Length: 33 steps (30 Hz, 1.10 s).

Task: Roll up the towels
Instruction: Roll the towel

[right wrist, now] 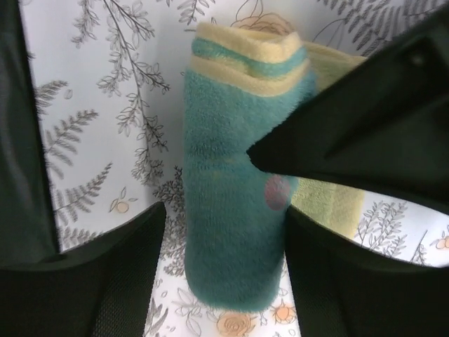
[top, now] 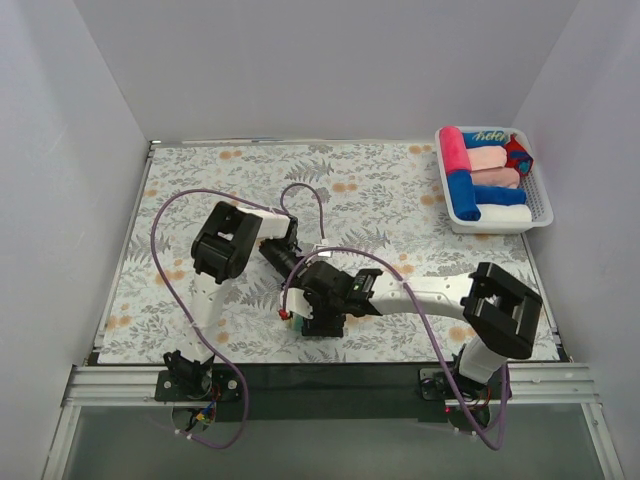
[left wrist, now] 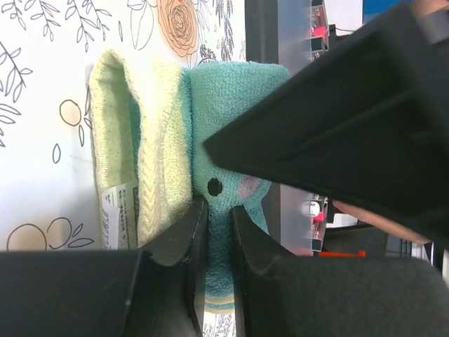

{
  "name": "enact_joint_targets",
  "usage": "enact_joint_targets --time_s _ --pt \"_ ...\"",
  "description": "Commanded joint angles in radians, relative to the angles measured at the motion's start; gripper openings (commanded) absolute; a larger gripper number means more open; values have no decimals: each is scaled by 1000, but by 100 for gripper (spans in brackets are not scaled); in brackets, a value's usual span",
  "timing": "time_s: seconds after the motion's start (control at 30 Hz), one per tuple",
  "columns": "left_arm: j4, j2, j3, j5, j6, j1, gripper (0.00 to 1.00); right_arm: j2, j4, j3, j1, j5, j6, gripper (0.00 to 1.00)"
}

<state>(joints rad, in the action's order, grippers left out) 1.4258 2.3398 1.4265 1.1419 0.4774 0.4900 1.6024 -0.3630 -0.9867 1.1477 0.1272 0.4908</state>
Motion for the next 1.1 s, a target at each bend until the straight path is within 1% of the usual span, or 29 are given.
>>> enact_joint_targets --time_s 0.0,0.03,0.1,0.13,0.17,0.2,0.23,0.3,0.33,0.37,0.4,0.43,0.5,0.53,0.6,0.63,0.67,0.7,0.73,0.77,0.8,0.83,0.87,0.9,0.93,0.97,1.0,1.03,1.07 --pt "-235 52 23 -223 104 -22 11 42 130 42 26 -92 29 59" --pt "-231 52 26 -220 102 -24 13 50 136 48 27 -92 34 43" --pt "-225 38 31 -214 101 -31 18 68 145 65 27 -90 37 25" --pt "-219 29 32 -202 99 -36 24 68 142 71 27 -77 37 4" --pt "-214 20 32 -196 98 -41 28 59 142 80 23 -69 34 1" --pt "-209 -18 29 -188 95 -56 31 48 139 89 21 -55 34 1" --pt "-215 -42 17 -179 90 -65 36 30 133 106 14 -2 32 1" --pt "-234 -101 -3 -172 54 -103 40 19 87 108 -20 63 28 1" --pt "-260 -170 -14 -166 38 -120 42 19 66 96 -35 140 28 1" --pt "-271 -204 -33 -145 26 -137 50 22 43 88 -64 176 26 1" --pt "-278 -236 -43 -137 12 -174 52 24 0 79 -77 208 23 1" --pt "-297 -305 -50 -133 -6 -191 52 31 -20 60 -89 272 23 1" --pt "-326 -379 -86 -142 -29 -247 53 40 -63 39 -120 323 17 1" --pt "-378 -451 -106 -154 -67 -266 54 63 -82 27 -131 378 14 1" --pt "-492 -548 -199 -266 -161 -329 54 96 -141 -26 -169 443 -3 1" --pt "-633 -598 -240 -304 -248 -349 54 135 -158 -45 -184 518 -9 1" --pt "-683 -720 -282 -329 -261 -369 54 155 -174 -73 -219 555 -15 1" --pt "-729 -778 -366 -378 -270 -382 57 175 -200 -90 -238 593 -21 1" --pt "-789 -843 -401 -387 -269 -380 58 218 -212 -104 -255 659 -30 1" --pt "-806 -902 -440 -387 -246 -380 59 241 -227 -119 -288 693 -32 1" --pt "-821 -1019 -507 -380 -229 -373 63 264 -256 -150 -304 727 -32 1" --pt "-824 -1074 -544 -378 -205 -361 64 304 -266 -161 -321 791 -32 1" --pt "-824 -1124 -579 -390 -142 -343 64 324 -274 -173 -344 816 -25 1" --pt "-824 -1237 -616 -416 -110 -280 64 344 -304 -196 -353 836 -6 1" --pt "-844 -1292 -709 -500 -85 -236 64 390 -327 -211 -361 865 14 1" --pt "-861 -1357 -756 -551 -73 -185 64 413 -343 -222 -376 879 41 1" --pt "-872 -1411 -805 -582 -42 -85 65 435 -367 -230 -382 893 51 1" --pt "-887 -1515 -871 -620 -36 -39 68 476 -376 -253 -393 917 57 1" --pt "-899 -1556 -900 -634 -33 0 70 499 -390 -263 -396 931 67 1"
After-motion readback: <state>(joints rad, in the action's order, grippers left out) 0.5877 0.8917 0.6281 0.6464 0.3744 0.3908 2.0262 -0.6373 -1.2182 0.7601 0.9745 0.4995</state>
